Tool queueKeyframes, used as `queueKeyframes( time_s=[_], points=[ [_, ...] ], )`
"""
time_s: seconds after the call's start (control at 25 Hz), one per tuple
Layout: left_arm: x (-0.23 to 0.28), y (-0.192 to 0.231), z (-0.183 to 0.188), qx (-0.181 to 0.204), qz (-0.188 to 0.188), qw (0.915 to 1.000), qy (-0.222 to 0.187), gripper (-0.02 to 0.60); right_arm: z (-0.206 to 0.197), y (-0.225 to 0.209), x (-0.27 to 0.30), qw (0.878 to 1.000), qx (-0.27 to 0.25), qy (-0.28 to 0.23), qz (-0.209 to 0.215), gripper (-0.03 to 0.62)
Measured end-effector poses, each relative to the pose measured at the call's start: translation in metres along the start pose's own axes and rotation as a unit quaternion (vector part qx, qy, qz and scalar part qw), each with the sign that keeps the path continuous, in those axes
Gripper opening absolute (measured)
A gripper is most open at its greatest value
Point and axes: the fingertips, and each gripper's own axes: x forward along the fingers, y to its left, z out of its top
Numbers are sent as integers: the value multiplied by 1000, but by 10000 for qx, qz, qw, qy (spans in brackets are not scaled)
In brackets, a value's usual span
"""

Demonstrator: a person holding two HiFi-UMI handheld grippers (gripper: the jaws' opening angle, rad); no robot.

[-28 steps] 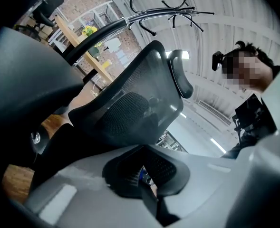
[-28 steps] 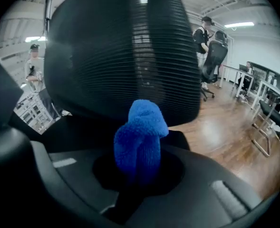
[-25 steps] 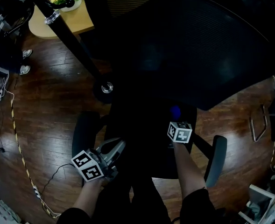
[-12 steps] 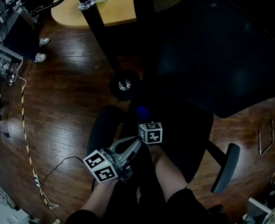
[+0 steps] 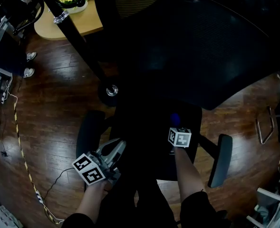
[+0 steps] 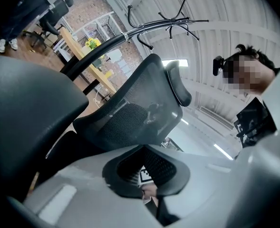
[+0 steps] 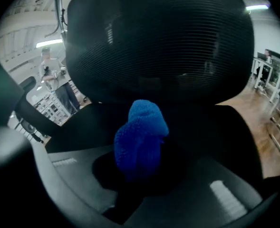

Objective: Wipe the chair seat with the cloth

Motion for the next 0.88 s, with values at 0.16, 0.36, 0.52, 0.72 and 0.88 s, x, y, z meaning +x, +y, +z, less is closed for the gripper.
queueKeyframes(
  time_s=[0.16, 0.36, 0.52, 0.72, 0.88],
  points=[
    [-1, 3, -7, -8, 67, 9999, 87, -9, -13, -84, -38, 9962, 503, 13, -707, 35],
    [5, 11, -7, 48, 257, 9996, 51, -9, -16, -107, -61, 9968, 312, -2, -729, 34],
    [8, 6, -4, 97, 217, 9997, -7, -9, -14, -111, -62, 9962, 167, -60, -853, 35],
    [5, -4, 2, 84, 102, 9998, -122, -9, -11, -103, -60, 9957, 495, -224, -744, 35],
    [3, -10, 7, 125, 3, 9998, -160, -9, -1, -27, -36, 9977, 459, -500, -22, 35]
  ],
)
